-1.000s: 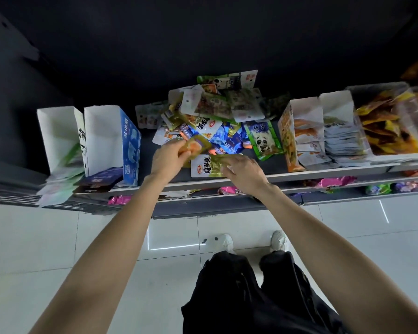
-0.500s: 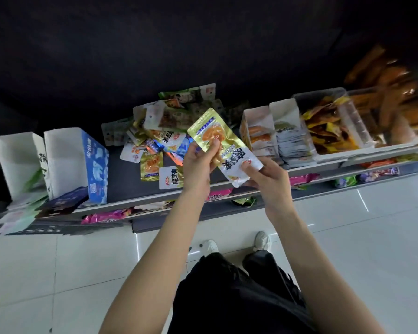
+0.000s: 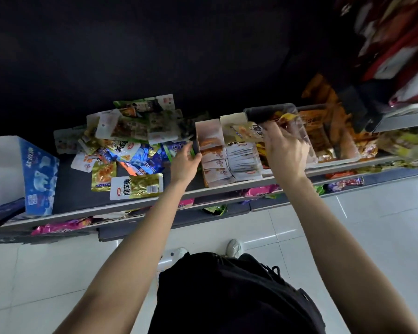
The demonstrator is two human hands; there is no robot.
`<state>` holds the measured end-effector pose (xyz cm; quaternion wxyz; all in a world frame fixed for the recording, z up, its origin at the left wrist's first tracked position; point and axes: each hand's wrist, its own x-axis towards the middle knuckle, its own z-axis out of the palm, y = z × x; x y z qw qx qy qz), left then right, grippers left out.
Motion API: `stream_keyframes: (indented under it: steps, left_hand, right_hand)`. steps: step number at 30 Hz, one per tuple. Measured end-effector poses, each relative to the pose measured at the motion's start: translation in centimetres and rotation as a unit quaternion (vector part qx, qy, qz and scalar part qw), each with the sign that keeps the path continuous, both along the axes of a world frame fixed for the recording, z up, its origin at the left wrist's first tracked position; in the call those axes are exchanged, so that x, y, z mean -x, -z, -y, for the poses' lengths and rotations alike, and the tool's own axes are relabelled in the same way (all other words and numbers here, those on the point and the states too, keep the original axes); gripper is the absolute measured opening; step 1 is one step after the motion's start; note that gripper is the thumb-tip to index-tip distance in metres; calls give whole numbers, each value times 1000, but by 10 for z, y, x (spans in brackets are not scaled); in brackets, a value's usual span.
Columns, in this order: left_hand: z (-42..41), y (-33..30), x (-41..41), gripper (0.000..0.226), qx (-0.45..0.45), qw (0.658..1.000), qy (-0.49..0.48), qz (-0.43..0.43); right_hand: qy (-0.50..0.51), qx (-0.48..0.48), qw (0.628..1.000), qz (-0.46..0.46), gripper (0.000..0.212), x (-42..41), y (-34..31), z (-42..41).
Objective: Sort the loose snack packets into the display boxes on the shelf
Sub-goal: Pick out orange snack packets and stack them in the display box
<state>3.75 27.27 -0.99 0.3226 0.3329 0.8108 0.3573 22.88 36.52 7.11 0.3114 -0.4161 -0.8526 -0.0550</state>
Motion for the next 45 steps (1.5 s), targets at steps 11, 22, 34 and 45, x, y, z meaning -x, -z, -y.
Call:
stream_keyframes:
  steps: [11, 22, 34, 45]
  left_hand:
    - [-3, 9, -15, 56, -9, 991, 59, -117]
    - [15, 1, -5, 42, -35, 989, 78, -119]
    - [174, 64, 137, 47, 135, 966, -92, -200]
    - [162, 56, 162, 30, 123, 989, -84, 18]
  right_hand:
    - [-136, 31, 934, 328, 45, 32, 8, -25]
    - [-132, 122, 959, 220, 28, 36, 29, -3]
    - [-212, 412, 868, 179, 36, 157, 94, 133]
    - [-158, 437, 845, 263, 49, 203, 126, 162]
